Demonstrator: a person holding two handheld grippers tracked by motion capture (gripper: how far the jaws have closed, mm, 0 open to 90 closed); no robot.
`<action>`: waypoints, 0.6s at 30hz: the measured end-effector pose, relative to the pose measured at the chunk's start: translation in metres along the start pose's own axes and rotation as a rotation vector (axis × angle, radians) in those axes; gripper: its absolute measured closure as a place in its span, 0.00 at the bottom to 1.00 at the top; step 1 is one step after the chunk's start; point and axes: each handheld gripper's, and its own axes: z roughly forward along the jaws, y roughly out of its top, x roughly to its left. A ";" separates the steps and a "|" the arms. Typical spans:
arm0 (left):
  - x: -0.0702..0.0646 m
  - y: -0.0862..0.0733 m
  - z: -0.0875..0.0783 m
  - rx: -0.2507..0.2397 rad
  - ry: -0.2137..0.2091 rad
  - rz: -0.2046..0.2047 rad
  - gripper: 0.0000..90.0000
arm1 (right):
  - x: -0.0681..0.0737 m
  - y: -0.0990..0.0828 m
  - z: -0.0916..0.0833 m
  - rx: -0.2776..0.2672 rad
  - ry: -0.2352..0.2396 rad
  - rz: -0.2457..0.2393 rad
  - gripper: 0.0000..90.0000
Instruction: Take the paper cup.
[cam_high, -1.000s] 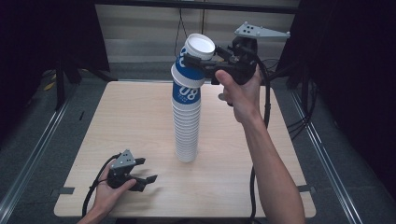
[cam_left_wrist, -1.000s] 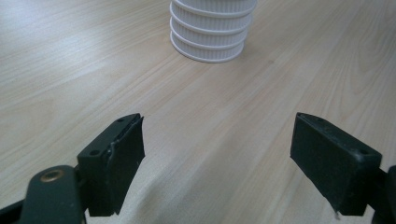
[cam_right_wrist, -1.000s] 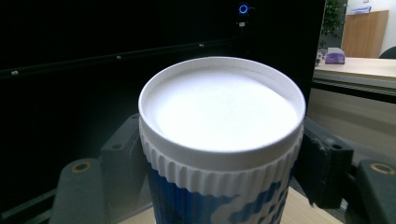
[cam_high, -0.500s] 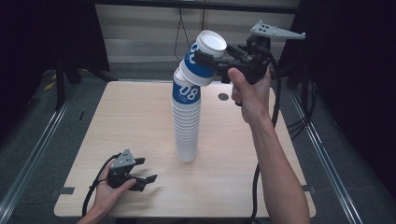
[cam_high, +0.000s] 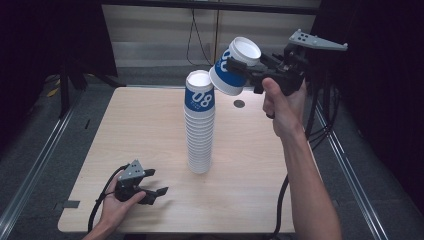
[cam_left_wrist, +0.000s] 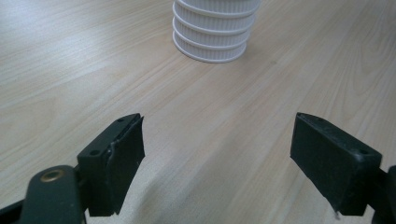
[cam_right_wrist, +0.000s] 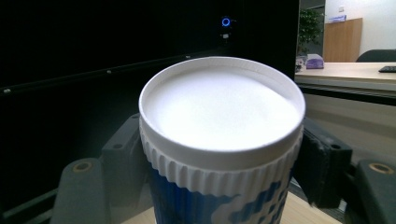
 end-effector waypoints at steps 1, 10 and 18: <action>0.000 0.000 0.000 -0.001 -0.001 0.001 0.19 | -0.001 -0.001 -0.003 0.003 -0.006 0.000 0.32; -0.002 0.002 0.002 -0.028 -0.039 -0.052 0.19 | -0.009 -0.010 -0.018 0.016 -0.033 -0.001 0.32; -0.002 0.003 0.002 -0.035 -0.033 -0.052 0.19 | -0.015 -0.031 -0.025 0.075 -0.054 0.002 0.32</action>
